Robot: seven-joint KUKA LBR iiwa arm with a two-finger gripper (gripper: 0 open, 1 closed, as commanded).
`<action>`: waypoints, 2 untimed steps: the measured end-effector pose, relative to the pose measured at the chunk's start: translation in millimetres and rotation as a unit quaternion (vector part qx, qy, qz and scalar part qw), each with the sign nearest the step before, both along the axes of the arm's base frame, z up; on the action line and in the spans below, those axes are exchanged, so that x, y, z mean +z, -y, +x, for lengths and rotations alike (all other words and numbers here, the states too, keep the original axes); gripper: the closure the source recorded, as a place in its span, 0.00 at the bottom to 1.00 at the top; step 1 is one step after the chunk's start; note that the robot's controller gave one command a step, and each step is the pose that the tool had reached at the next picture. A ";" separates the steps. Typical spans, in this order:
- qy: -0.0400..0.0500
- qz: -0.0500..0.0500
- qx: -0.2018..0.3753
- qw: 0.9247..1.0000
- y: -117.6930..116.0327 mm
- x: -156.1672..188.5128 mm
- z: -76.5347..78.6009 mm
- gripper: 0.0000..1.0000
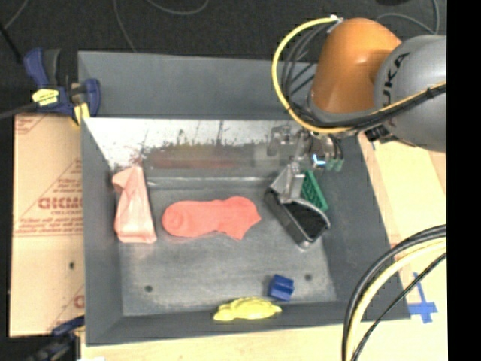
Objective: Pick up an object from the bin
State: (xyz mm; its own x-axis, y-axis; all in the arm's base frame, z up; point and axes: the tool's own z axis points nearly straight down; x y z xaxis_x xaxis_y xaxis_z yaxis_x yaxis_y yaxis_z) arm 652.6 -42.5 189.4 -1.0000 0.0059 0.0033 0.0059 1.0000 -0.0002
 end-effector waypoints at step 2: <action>0.007 -0.001 0.039 0.999 -6.6 -10.1 1.7 0.00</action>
Offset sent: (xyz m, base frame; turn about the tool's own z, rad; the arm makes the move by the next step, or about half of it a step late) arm -0.0067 0.0545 -0.1194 -0.4782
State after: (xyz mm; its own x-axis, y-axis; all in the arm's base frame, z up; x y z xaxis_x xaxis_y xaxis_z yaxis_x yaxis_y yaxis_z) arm 654.3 -35.9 179.2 -0.9973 -0.0724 -0.0101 -0.0724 0.9974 -0.0033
